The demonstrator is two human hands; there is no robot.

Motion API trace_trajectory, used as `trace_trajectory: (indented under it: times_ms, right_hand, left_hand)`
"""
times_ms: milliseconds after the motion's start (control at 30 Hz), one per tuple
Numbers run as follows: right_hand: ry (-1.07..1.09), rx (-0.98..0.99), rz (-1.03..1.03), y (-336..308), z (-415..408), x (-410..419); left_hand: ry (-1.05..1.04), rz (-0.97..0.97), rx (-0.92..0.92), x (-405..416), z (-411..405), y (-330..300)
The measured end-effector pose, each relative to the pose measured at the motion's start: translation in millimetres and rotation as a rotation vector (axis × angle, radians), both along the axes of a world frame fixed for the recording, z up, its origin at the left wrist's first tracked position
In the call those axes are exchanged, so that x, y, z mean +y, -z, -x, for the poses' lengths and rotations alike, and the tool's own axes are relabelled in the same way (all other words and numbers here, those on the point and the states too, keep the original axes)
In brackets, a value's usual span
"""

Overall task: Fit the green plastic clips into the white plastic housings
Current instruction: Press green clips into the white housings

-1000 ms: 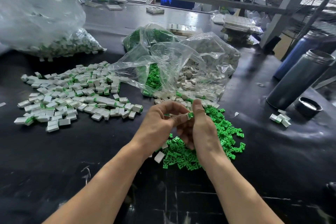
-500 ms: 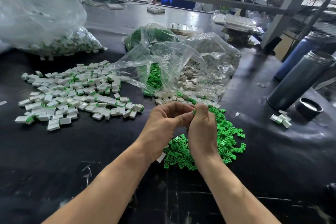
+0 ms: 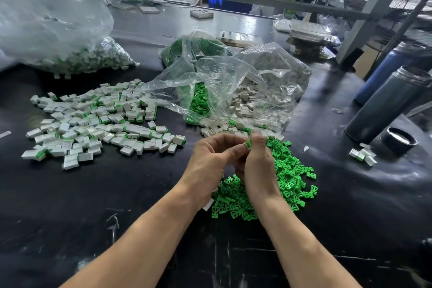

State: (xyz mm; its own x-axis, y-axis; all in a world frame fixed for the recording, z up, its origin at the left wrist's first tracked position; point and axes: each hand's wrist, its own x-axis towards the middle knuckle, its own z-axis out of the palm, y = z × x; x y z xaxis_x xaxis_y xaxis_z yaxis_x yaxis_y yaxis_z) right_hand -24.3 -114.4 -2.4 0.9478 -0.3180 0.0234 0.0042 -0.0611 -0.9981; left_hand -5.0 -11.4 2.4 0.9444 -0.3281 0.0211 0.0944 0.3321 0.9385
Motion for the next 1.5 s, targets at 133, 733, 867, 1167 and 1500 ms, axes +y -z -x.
trace_trajectory:
  times_ms: [133, 733, 867, 1167, 1500]
  right_hand:
    - [0.055, -0.010, 0.027, -1.6, -2.0, 0.3]
    - [0.210, -0.055, -0.022, 8.1, -8.9, 4.6]
    - [0.194, -0.054, -0.005, 8.5, -9.7, 2.7]
    - [0.233, -0.065, 0.011, 9.1, -8.7, 1.5]
    - [0.220, -0.097, 0.046, 7.1, -5.7, 2.8]
  left_hand:
    - [-0.009, 0.010, 0.012, -2.5, 0.4, 0.1]
    - [-0.024, -0.028, -0.018, -2.9, -1.6, 2.2]
    - [-0.043, -0.082, -0.066, -3.0, -0.6, 2.3]
    - [-0.055, -0.079, -0.072, -3.9, 3.5, -3.1]
    - [-0.102, -0.116, -0.079, -4.8, 7.3, -5.5]
